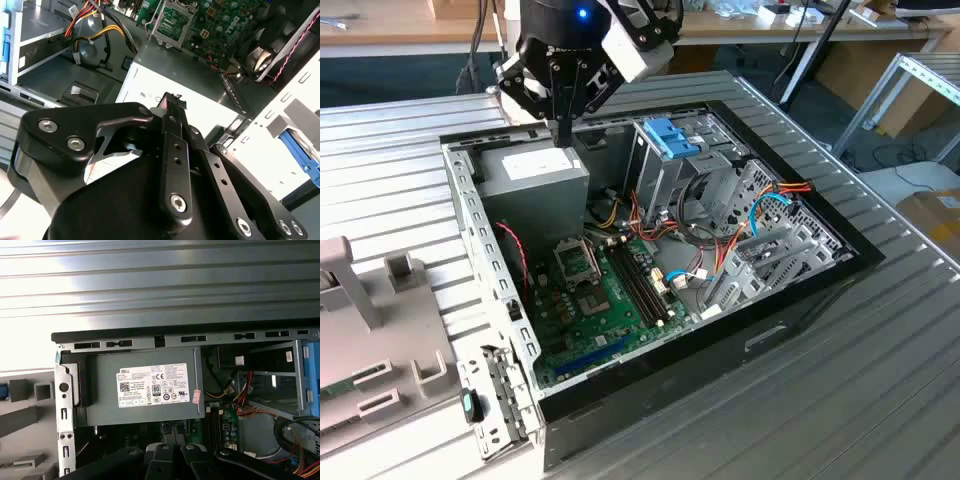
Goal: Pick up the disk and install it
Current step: 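Reach for the disk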
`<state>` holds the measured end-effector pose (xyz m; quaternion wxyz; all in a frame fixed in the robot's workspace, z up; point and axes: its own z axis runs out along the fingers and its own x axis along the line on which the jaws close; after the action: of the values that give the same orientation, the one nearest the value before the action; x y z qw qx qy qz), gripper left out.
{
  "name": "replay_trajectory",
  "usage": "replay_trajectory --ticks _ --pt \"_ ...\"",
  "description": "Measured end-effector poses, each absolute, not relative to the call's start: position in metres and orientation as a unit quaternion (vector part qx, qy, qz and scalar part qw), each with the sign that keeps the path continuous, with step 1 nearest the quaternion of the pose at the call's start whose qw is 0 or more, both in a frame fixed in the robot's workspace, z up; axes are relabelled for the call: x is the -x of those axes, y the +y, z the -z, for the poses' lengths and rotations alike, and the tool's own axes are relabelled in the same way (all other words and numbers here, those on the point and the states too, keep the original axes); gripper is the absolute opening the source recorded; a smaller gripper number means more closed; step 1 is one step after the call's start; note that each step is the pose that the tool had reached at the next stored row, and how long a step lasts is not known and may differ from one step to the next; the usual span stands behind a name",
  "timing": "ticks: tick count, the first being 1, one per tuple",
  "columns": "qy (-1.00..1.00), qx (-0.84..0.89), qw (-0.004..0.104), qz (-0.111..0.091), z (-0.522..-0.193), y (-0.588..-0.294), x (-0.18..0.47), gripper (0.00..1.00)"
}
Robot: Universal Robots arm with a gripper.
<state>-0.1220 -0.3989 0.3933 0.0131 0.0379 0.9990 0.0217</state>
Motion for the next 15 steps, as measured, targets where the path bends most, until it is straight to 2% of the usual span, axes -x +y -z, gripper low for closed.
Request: replay_trajectory --ticks 15 --pt "0.999 -0.038 0.013 -0.022 -0.3933 -0.3989 0.1232 0.11"
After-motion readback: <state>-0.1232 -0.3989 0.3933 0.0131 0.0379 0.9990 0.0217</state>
